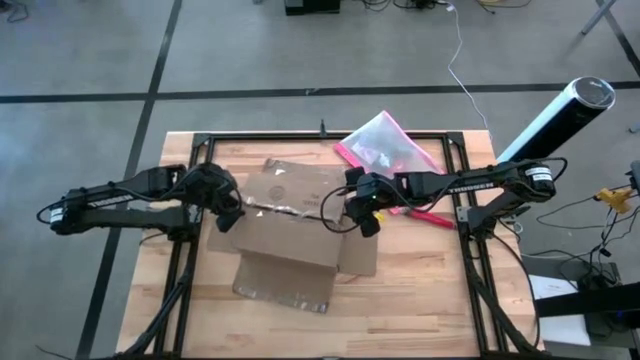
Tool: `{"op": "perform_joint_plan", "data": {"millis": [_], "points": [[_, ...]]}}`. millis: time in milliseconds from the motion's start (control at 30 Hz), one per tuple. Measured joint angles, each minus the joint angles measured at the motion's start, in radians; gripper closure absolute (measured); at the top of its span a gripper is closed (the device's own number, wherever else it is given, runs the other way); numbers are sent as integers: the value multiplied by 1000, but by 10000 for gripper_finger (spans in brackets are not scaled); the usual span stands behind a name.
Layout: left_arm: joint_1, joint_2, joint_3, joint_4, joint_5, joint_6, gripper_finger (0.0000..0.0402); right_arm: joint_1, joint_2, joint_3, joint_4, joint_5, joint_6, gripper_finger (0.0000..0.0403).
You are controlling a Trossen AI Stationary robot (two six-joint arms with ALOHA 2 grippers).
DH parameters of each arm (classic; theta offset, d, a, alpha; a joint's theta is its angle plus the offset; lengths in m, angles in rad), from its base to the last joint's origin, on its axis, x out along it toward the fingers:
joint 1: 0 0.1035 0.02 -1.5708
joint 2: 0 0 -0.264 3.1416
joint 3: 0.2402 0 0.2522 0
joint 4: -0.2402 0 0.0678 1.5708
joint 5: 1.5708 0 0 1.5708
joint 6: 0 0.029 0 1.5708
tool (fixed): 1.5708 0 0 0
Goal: Unpack boxes
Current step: Break down the cardboard box
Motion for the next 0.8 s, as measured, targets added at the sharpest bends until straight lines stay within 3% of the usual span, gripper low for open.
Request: {"op": "perform_joint_plan", "data": {"millis": [800], "points": [[0, 10, 0, 21, -7, 25, 244, 9, 14, -3, -15, -2, -27, 165]]}}
